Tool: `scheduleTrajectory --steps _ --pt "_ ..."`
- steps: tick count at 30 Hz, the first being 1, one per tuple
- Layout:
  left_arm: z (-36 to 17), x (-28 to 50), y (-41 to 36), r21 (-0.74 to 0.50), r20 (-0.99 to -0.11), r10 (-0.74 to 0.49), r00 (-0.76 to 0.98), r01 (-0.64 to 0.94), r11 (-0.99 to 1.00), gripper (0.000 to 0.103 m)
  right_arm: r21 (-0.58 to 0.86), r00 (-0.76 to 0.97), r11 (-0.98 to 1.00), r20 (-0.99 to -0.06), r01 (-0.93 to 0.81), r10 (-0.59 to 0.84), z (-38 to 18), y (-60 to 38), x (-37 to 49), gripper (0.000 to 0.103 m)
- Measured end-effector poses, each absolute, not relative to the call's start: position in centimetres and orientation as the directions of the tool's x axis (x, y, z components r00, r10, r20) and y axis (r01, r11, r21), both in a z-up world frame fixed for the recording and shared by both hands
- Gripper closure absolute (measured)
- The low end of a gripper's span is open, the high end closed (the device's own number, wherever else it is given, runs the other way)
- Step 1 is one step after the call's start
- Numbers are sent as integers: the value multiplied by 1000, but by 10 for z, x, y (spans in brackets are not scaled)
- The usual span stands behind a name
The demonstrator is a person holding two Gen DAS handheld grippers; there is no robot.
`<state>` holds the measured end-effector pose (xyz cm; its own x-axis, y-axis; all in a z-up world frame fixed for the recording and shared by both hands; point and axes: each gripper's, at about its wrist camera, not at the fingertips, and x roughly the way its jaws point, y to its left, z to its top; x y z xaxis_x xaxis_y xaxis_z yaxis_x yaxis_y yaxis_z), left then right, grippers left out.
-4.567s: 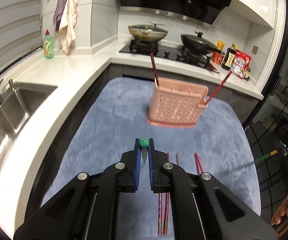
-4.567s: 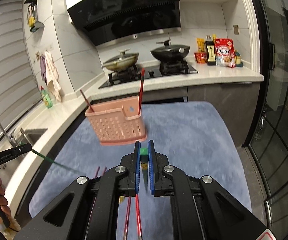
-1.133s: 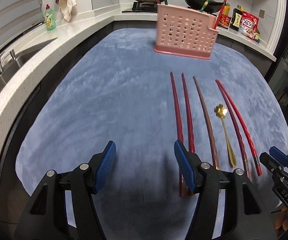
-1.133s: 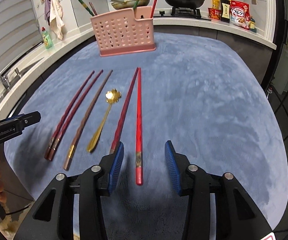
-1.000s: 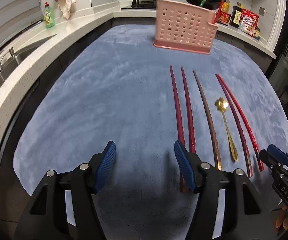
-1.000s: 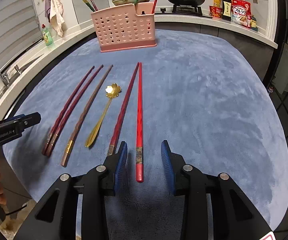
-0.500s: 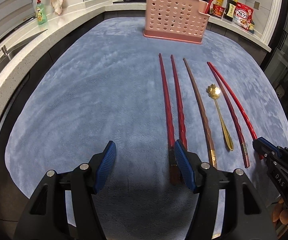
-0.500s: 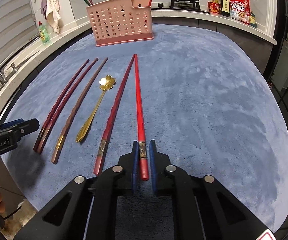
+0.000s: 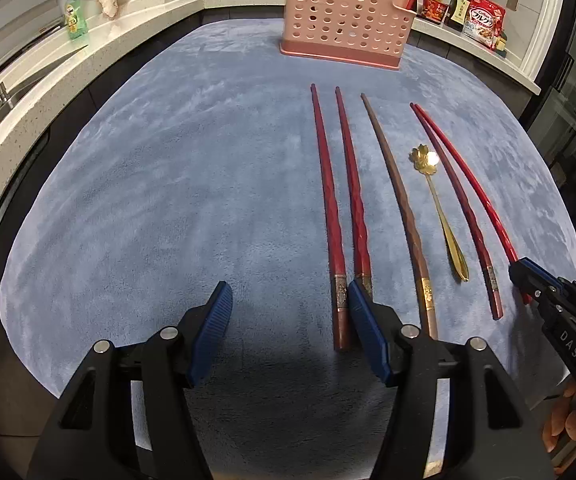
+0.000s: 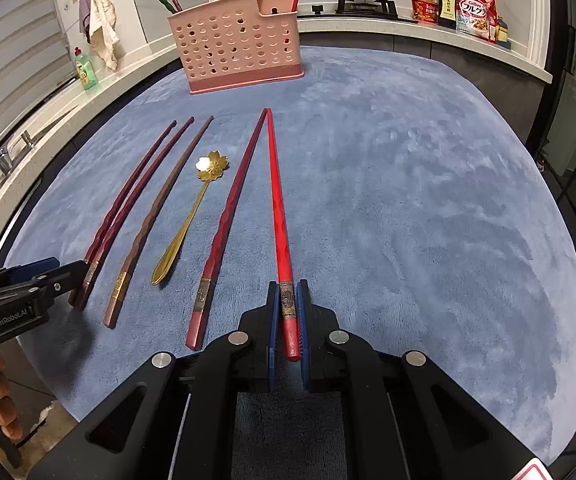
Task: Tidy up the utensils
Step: 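Grasp a red chopstick with the left tool while the right tool grasps another red chopstick, then lift both red chopsticks toward the pink basket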
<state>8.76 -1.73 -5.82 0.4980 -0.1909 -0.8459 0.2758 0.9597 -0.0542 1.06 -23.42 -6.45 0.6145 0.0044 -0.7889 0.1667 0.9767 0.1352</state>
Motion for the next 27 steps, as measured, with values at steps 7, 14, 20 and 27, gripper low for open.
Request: scheduleTrajectory --steps 7,14,20,27 --pt "-60 88 -20 -26 -849 -167 500 276 961 56 139 615 976 -789 168 6 -65 -235 11 95" --pt "-58 90 -17 -21 -852 -161 499 274 961 79 139 614 976 -789 167 7 -65 -235 11 95" --pt "-56 93 -16 -31 -858 -170 484 283 958 93 141 615 976 -789 167 9 -63 -235 11 95" --pt "-45 97 -18 -39 -864 -178 472 289 957 94 151 649 974 -761 168 6 -36 -239 11 95"
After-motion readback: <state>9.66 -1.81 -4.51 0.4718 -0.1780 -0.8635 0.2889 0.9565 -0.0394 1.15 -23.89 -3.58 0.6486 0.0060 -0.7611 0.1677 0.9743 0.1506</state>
